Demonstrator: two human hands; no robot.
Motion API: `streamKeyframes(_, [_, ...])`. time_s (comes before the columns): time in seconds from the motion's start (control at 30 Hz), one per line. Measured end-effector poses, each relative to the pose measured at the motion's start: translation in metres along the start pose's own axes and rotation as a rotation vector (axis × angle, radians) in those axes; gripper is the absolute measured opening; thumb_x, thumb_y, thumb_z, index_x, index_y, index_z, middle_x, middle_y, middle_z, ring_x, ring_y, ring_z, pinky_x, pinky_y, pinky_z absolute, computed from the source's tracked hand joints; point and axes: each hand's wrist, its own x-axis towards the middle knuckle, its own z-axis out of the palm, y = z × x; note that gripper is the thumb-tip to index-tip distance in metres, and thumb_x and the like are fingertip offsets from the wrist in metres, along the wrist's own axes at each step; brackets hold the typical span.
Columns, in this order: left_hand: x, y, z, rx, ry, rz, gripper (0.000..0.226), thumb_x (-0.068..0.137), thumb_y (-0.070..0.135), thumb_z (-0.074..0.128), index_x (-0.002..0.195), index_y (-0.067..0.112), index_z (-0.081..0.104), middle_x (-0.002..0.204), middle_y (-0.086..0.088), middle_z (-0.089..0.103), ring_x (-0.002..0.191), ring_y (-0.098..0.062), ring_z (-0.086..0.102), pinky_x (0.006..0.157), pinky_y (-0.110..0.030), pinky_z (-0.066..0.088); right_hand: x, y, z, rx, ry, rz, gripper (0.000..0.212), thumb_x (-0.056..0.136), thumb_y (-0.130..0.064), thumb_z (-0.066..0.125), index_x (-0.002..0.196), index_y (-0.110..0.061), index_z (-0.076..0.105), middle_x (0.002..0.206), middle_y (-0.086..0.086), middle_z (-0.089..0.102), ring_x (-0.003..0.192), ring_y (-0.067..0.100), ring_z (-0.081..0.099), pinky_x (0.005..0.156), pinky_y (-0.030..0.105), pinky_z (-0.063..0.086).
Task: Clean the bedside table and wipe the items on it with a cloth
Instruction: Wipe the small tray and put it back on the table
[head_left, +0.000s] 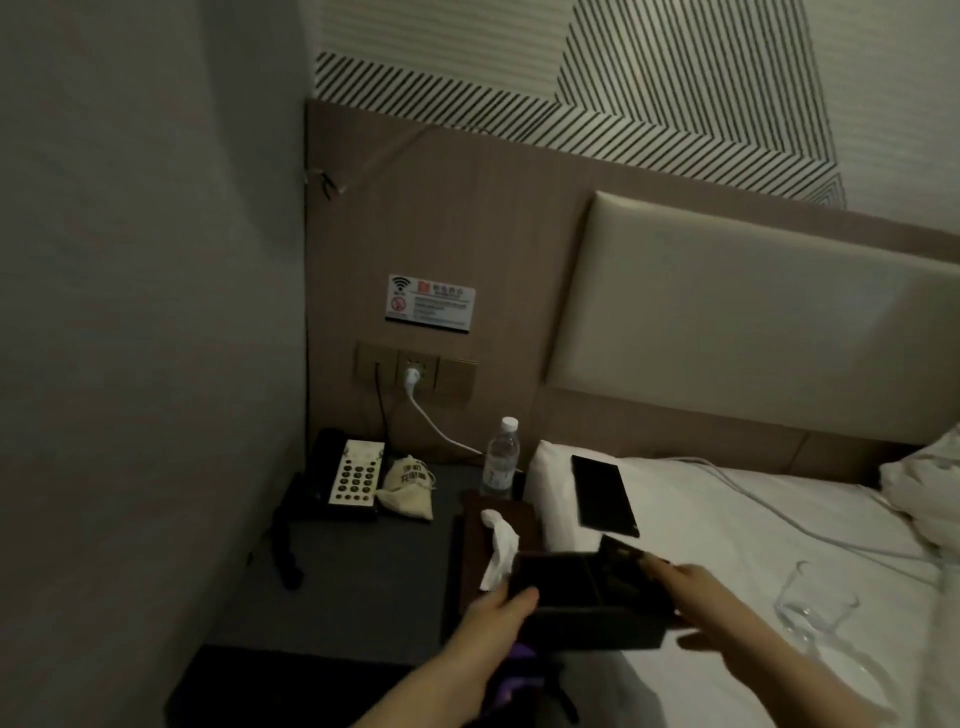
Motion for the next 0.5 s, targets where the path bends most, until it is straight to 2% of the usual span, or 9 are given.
streamKeyframes(0.07, [0.003,0.02,-0.04,-0.025,0.042,-0.012,0.036,0.096,0.026,0.057,0.128,0.038,0.05,0.104,-0.006,0.07,0.08,-0.019,0.071,0.064,-0.029,0.059,0.008,-0.029,0.033,-0.016,-0.035,-0.106,0.034,0.099,-0.044,0.045,0.104,-0.012,0.056,0.103,0.012,0.062,0.096,0.027,0.059,0.083,0.037,0.049])
streamKeyframes(0.13, [0.016,0.036,-0.083,0.076,0.153,0.035,0.037,0.096,0.017,0.056,0.132,0.026,0.054,0.088,0.0,0.07,0.07,-0.013,0.069,0.053,-0.021,0.053,0.019,-0.06,0.066,-0.055,-0.068,-0.182,0.034,0.099,-0.043,0.046,0.105,-0.011,0.055,0.093,0.007,0.06,0.084,0.019,0.058,0.07,0.029,0.05])
streamKeyframes(0.17, [0.023,0.045,-0.102,0.119,0.2,0.047,0.036,0.096,0.014,0.055,0.132,0.02,0.056,0.086,-0.001,0.069,0.071,-0.014,0.068,0.054,-0.021,0.052,0.025,-0.076,0.081,-0.089,-0.081,-0.221,0.036,0.099,-0.043,0.046,0.106,-0.009,0.057,0.088,0.005,0.061,0.079,0.017,0.059,0.066,0.026,0.05])
streamKeyframes(0.2, [0.03,0.054,-0.12,0.135,0.234,0.042,0.034,0.096,0.011,0.054,0.13,0.016,0.057,0.085,-0.004,0.069,0.073,-0.016,0.067,0.056,-0.022,0.051,0.033,-0.092,0.095,-0.122,-0.095,-0.267,0.039,0.099,-0.043,0.046,0.107,-0.007,0.059,0.089,0.006,0.063,0.081,0.019,0.061,0.069,0.027,0.052])
streamKeyframes(0.27, [0.045,0.073,-0.15,0.217,0.318,0.051,0.027,0.096,0.011,0.054,0.122,0.008,0.06,0.083,-0.006,0.068,0.07,-0.016,0.065,0.05,-0.018,0.049,0.05,-0.126,0.118,-0.164,-0.114,-0.35,0.038,0.098,-0.043,0.046,0.107,-0.009,0.061,0.102,0.009,0.066,0.097,0.025,0.064,0.088,0.036,0.052])
streamKeyframes(0.3, [0.054,0.084,-0.163,0.303,0.368,0.063,0.022,0.096,0.014,0.055,0.116,0.007,0.063,0.08,-0.004,0.067,0.067,-0.013,0.063,0.045,-0.014,0.046,0.059,-0.143,0.126,-0.175,-0.12,-0.383,0.039,0.098,-0.043,0.045,0.107,-0.009,0.062,0.105,0.011,0.066,0.099,0.027,0.063,0.092,0.038,0.051])
streamKeyframes(0.37, [0.076,0.11,-0.183,0.443,0.446,0.122,0.017,0.094,0.019,0.057,0.102,0.008,0.067,0.074,0.0,0.065,0.064,-0.01,0.06,0.043,-0.013,0.042,0.083,-0.18,0.134,-0.223,-0.112,-0.446,0.041,0.099,-0.045,0.043,0.098,-0.008,0.062,0.093,0.009,0.066,0.085,0.023,0.062,0.077,0.033,0.052])
streamKeyframes(0.43, [0.101,0.139,-0.194,0.553,0.497,0.157,0.016,0.093,0.024,0.057,0.089,0.013,0.067,0.076,-0.002,0.065,0.07,-0.014,0.062,0.053,-0.019,0.044,0.107,-0.218,0.132,-0.268,-0.068,-0.487,0.044,0.099,-0.048,0.04,0.08,-0.012,0.056,0.076,0.002,0.057,0.068,0.016,0.055,0.057,0.024,0.042])
streamKeyframes(0.5, [0.13,0.171,-0.199,0.623,0.552,0.18,0.02,0.092,0.03,0.056,0.086,0.013,0.065,0.08,-0.006,0.065,0.079,-0.021,0.063,0.062,-0.026,0.045,0.134,-0.254,0.123,-0.249,-0.031,-0.529,0.047,0.101,-0.047,0.036,0.085,-0.009,0.059,0.083,0.007,0.058,0.072,0.021,0.054,0.06,0.025,0.04])
